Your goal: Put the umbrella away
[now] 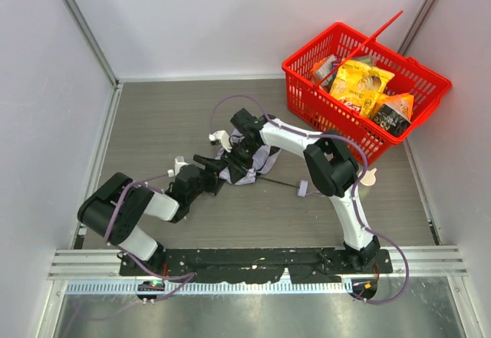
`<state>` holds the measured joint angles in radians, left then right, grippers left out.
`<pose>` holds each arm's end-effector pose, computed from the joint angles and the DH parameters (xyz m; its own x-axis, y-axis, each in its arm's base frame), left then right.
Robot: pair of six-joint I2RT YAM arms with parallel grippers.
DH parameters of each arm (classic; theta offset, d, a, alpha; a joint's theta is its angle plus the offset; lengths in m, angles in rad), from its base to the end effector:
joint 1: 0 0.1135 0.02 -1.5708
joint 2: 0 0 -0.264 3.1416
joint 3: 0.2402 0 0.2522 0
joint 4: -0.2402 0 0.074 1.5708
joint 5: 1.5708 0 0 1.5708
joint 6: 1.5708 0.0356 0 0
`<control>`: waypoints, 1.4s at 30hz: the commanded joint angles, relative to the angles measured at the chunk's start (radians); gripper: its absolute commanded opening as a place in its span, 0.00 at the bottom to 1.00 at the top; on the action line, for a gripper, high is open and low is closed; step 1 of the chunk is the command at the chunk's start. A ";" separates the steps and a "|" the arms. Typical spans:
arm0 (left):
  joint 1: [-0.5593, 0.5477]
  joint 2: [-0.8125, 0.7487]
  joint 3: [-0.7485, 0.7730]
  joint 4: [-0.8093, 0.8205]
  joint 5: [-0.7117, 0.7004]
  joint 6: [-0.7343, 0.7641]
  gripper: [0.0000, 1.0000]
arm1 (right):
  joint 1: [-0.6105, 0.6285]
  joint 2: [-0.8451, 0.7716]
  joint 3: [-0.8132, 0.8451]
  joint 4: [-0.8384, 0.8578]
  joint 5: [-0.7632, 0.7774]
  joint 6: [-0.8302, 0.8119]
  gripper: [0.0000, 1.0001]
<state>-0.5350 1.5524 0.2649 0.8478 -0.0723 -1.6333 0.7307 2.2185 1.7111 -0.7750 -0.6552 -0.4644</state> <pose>0.2080 -0.1203 0.1124 -0.4285 -0.9032 0.0258 -0.3937 0.1609 -0.9050 0.3218 0.3176 0.1594 -0.3435 -0.7847 -0.5159 -0.9083 0.1380 0.3949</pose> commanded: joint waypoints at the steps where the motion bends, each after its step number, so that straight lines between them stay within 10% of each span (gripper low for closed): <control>1: -0.003 0.058 0.033 -0.113 -0.118 0.076 0.69 | 0.045 0.029 -0.074 -0.112 -0.040 0.056 0.01; 7: 0.000 0.058 0.099 -0.268 -0.115 0.173 0.24 | 0.072 -0.014 -0.117 -0.055 -0.055 0.087 0.01; 12: 0.007 0.028 0.112 -0.341 -0.103 0.227 0.06 | 0.072 -0.068 -0.176 0.023 -0.026 0.139 0.02; 14: 0.006 0.020 0.117 -0.345 -0.083 0.240 0.00 | 0.068 -0.091 -0.194 0.066 -0.024 0.173 0.20; 18: 0.006 0.000 0.100 -0.354 -0.072 0.245 0.00 | 0.050 -0.135 -0.225 0.152 0.093 0.285 0.50; 23: 0.006 -0.028 0.057 -0.349 -0.050 0.240 0.00 | 0.016 -0.310 -0.258 0.181 0.321 0.553 0.64; 35: 0.009 -0.091 0.023 -0.355 0.000 0.256 0.00 | -0.065 -0.874 -0.713 0.290 0.690 1.122 0.82; 42: 0.004 -0.071 0.019 -0.328 0.037 0.240 0.00 | -0.126 -0.863 -0.884 0.477 0.675 1.546 0.73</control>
<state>-0.5278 1.4631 0.3126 0.6155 -0.0471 -1.4879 0.6113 1.2892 0.8398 -0.4328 -0.0044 0.7940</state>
